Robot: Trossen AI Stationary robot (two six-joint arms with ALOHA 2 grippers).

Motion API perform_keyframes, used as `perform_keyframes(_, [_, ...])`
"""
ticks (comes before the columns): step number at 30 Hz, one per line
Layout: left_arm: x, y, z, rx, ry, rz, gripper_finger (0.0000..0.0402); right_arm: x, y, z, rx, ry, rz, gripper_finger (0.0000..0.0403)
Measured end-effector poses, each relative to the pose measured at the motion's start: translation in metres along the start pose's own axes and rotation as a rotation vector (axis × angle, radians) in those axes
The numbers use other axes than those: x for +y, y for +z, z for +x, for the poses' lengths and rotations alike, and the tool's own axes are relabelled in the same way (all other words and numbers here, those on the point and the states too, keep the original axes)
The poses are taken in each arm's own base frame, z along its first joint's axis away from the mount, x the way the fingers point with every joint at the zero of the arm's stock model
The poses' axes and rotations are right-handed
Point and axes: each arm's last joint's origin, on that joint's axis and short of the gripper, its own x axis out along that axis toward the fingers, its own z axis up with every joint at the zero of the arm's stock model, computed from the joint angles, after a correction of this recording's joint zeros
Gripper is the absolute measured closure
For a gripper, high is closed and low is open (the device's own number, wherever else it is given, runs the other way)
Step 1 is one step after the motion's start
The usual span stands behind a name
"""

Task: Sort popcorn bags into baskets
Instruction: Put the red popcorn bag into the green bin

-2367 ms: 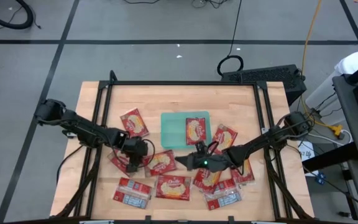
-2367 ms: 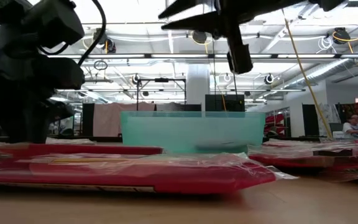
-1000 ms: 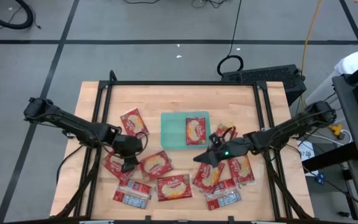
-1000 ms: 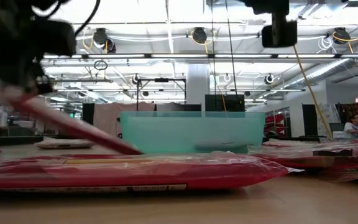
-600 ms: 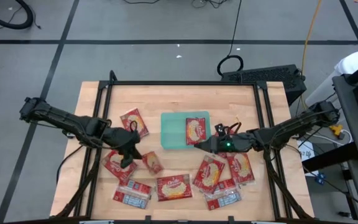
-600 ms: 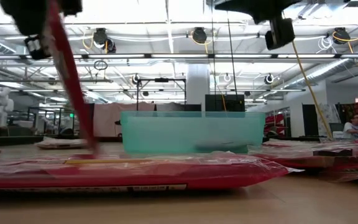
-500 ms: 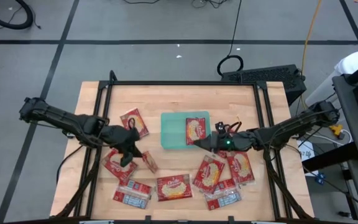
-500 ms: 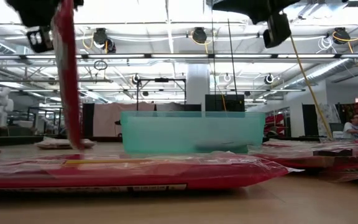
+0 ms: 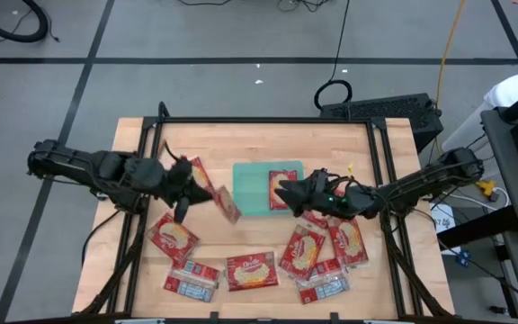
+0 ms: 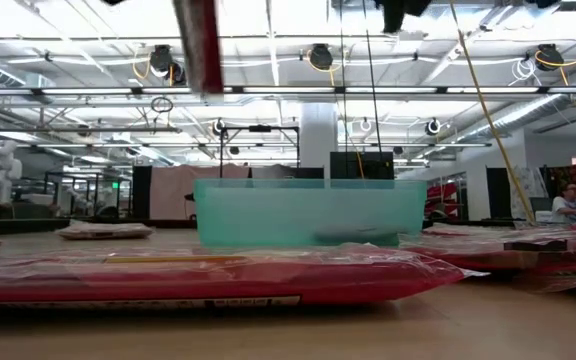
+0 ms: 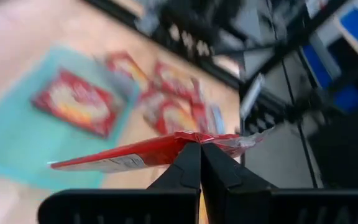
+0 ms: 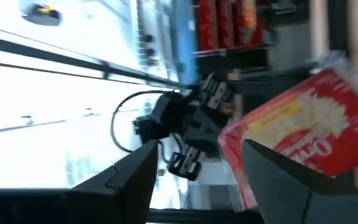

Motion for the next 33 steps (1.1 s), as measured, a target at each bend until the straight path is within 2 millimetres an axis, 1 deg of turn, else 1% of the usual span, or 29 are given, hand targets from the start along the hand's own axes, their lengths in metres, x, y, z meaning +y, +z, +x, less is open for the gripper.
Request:
perform_keyframes(4, [-0.001,0.024,-0.01,-0.12,0.058,0.044,0.0401,0.008,-0.01,0.016,-0.014,0.027,-0.007,0.0172])
perform_keyframes(6, [0.0,0.034,-0.012,-0.167,0.081,0.089,0.0401,0.006,-0.016,0.026,-0.018,0.024,-0.003,0.0173])
perform_keyframes(8, [0.002,0.044,-0.013,-0.206,0.112,0.129,0.0401,0.004,-0.02,0.037,-0.034,0.027,0.036,0.0174])
perform_keyframes(10, [0.005,0.054,-0.012,-0.255,0.135,0.144,0.0401,0.003,-0.024,0.047,-0.05,0.035,0.08,0.0174])
perform_keyframes(13, [0.011,0.062,-0.007,-0.302,0.165,0.159,0.0402,0.002,-0.027,0.061,-0.061,0.05,0.151,0.0174])
perform_keyframes(14, [0.011,0.066,-0.006,-0.329,0.161,0.168,0.0402,0.002,-0.027,0.066,-0.064,0.056,0.173,0.0174])
perform_keyframes(16, [0.012,0.068,-0.002,-0.327,0.145,0.203,0.0401,0.0,-0.026,0.074,-0.079,0.062,0.221,0.0174])
perform_keyframes(18, [0.009,0.073,0.002,-0.361,0.099,0.24,0.0402,-0.002,-0.022,0.08,-0.096,0.07,0.249,0.0174])
perform_keyframes(21, [0.009,0.073,0.007,-0.354,0.089,0.271,0.0401,-0.003,-0.014,0.087,-0.114,0.117,0.265,0.0174])
perform_keyframes(25, [0.009,0.073,0.01,-0.344,0.086,0.272,0.0402,-0.003,-0.009,0.09,-0.121,0.155,0.254,0.0174])
perform_keyframes(28, [0.009,0.073,0.009,-0.347,0.091,0.28,0.0401,0.0,-0.011,0.089,-0.109,0.179,0.266,0.0174])
perform_keyframes(33, [0.018,0.079,0.0,-0.38,0.133,0.306,0.0401,0.003,-0.02,0.083,-0.095,0.212,0.314,0.0174])
